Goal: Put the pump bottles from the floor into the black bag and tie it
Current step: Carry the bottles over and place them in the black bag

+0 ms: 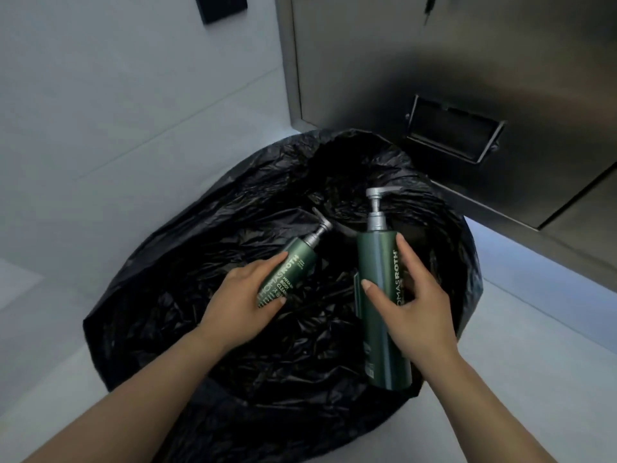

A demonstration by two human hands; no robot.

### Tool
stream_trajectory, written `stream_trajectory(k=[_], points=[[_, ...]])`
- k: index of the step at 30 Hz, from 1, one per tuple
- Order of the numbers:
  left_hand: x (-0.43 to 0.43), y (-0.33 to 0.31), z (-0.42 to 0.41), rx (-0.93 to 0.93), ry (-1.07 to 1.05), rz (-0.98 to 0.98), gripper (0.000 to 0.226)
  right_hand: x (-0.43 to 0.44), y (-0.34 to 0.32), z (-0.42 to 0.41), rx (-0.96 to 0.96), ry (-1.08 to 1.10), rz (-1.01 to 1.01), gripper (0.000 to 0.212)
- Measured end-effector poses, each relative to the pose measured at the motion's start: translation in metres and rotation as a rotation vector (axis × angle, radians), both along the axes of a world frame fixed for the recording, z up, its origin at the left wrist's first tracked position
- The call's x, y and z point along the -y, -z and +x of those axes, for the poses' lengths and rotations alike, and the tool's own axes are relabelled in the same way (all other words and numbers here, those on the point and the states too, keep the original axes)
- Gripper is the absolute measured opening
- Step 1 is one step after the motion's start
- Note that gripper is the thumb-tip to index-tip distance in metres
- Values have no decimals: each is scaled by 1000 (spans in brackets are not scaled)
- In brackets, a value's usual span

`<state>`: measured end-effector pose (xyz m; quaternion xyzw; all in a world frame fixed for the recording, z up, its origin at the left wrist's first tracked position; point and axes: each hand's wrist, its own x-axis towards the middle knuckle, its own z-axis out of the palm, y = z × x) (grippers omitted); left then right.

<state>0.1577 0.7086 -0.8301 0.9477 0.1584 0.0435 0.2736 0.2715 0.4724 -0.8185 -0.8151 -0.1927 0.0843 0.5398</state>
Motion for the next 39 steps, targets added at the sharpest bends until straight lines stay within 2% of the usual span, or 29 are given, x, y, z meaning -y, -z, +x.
stream_trajectory(k=[7, 11, 15, 18, 30, 36, 39], points=[[-6, 11, -11, -61, -17, -96, 78, 15, 10, -23, -83, 52, -25, 78], [-14, 11, 9, -35, 3, -111, 77, 10, 10, -18, -40, 35, -64, 78], [-18, 9, 23, -49, 25, 3, 78, 13, 4, -19, -27, 74, -77, 78], [-17, 14, 20, -69, -41, 89, 74, 13, 5, -23, -52, 88, -81, 78], [-4, 58, -48, -101, -53, -108, 48, -13, 13, -43, -112, -31, -82, 78], [31, 69, -44, -193, 48, -358, 46, -19, 9, -36, -109, -14, -98, 80], [36, 73, -45, -263, 74, -323, 49, -21, 5, -32, -98, 17, -102, 78]])
